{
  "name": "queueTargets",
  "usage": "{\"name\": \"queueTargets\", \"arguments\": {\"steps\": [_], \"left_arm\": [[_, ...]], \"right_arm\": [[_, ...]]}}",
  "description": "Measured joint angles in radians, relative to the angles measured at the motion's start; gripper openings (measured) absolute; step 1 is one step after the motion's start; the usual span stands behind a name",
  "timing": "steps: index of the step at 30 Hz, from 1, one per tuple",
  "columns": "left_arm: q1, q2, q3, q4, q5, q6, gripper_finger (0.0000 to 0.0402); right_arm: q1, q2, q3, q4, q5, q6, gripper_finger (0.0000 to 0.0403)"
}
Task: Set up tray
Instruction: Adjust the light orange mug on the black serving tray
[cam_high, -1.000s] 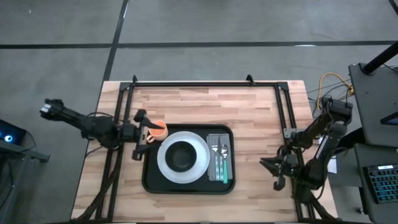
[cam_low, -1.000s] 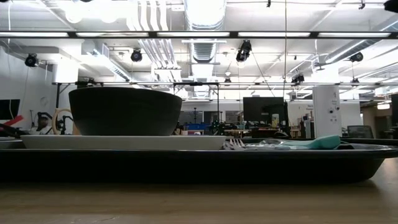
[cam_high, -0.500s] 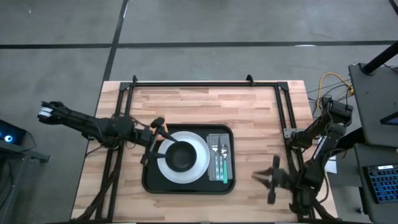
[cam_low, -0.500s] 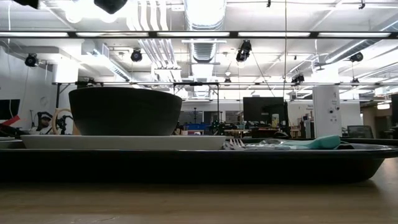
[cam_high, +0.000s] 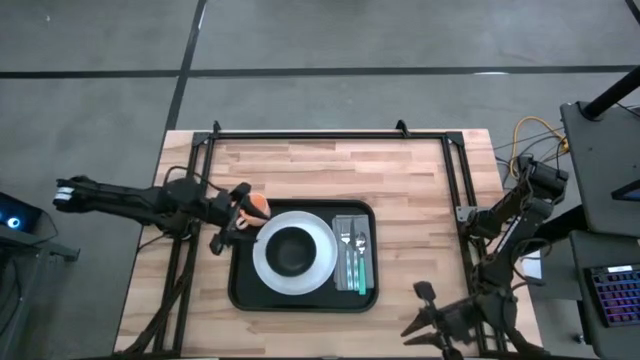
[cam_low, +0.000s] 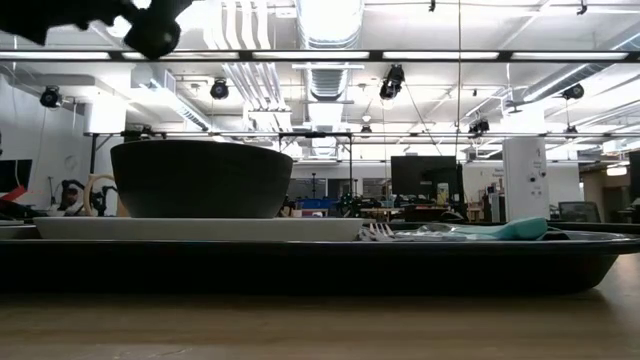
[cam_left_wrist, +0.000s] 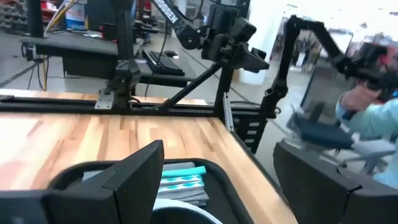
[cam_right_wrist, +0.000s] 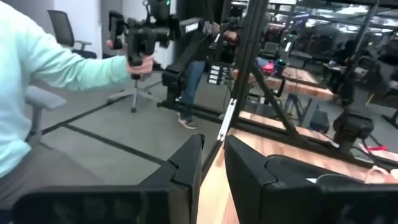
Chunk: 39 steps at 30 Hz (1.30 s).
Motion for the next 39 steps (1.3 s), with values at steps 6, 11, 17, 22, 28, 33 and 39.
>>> {"name": "queueTargets", "arguments": {"steps": [6, 11, 17, 22, 28, 33, 39], "left_arm": [[-0.044, -0.173, -0.183, 0.142, -0.003, -0.08, 0.0281], [-0.101, -0.263, -0.287, 0.197, -0.075, -0.086, 0.0281], [-0.127, -0.318, -0.347, 0.199, -0.104, -0.064, 0.0281], [-0.133, -0.354, -0.382, 0.206, -0.104, -0.061, 0.0281], [-0.134, -0.398, -0.41, 0.202, -0.104, -0.035, 0.0281], [-0.136, -0.42, -0.416, 0.199, -0.076, -0.034, 0.0281], [-0.138, -0.424, -0.435, 0.198, -0.063, -0.071, 0.0281]], "right_arm": [[0.01, -0.014, -0.004, -0.007, 0.003, -0.012, 0.0059], [0.021, -0.078, -0.008, -0.001, 0.002, -0.046, 0.0059], [0.019, -0.147, -0.009, -0.001, 0.029, -0.047, 0.0059], [0.02, -0.219, -0.009, -0.007, 0.096, -0.132, 0.0059], [0.02, -0.277, -0.014, -0.046, 0.088, 0.062, 0.0059], [0.018, -0.375, -0.034, -0.112, -0.379, 0.034, 0.0059], [-0.053, -0.442, -0.099, -0.16, -0.864, -0.063, 0.0059]]}}
